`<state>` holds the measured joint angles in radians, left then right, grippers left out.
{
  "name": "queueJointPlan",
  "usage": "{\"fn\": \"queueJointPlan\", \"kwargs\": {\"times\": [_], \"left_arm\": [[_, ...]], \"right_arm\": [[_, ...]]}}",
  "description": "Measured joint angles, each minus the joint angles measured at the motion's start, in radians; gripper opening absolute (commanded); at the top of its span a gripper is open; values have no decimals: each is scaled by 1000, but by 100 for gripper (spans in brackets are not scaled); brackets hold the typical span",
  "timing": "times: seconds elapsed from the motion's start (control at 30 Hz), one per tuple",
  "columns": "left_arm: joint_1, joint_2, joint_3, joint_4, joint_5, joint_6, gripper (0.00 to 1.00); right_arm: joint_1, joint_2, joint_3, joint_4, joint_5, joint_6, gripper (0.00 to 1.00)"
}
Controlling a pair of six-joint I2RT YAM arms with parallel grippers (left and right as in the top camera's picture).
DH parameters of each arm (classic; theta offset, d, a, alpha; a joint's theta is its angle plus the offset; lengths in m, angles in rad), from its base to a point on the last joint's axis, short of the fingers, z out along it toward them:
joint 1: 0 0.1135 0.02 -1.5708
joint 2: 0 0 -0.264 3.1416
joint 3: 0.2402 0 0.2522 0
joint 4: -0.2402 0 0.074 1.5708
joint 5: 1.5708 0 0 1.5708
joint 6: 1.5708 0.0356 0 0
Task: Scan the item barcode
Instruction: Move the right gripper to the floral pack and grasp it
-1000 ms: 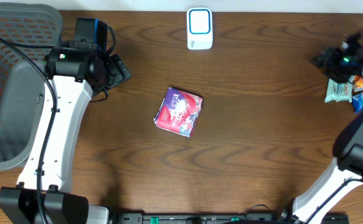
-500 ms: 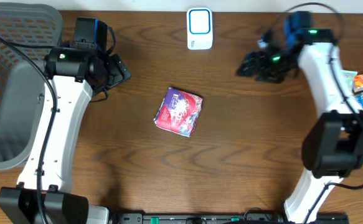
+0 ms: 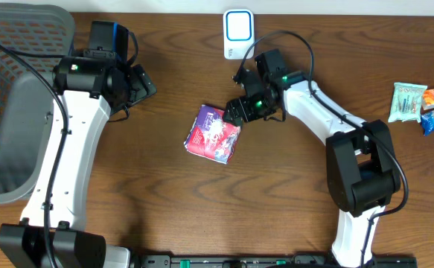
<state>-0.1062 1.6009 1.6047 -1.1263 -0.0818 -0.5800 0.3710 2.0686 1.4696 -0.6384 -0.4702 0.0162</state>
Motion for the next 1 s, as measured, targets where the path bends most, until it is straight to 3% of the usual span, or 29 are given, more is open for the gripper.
{"fn": "queueJointPlan", "kwargs": {"times": [0.13, 0.23, 0.6, 0.9, 0.97, 1.0], "left_arm": [[0, 0, 0, 0, 0, 0, 98], [0, 0, 0, 0, 0, 0, 98], [0, 0, 0, 0, 0, 0, 98], [0, 0, 0, 0, 0, 0, 98], [0, 0, 0, 0, 0, 0, 98], [0, 0, 0, 0, 0, 0, 98]], "right_arm": [[0, 1, -53, 45, -28, 16, 31], [0, 1, -56, 38, -67, 25, 1], [-27, -9, -59, -68, -127, 159, 1], [-66, -245, -73, -163, 157, 334, 1], [-60, -317, -73, -187, 231, 363, 20], [-57, -339, -73, -193, 254, 367, 35]]}}
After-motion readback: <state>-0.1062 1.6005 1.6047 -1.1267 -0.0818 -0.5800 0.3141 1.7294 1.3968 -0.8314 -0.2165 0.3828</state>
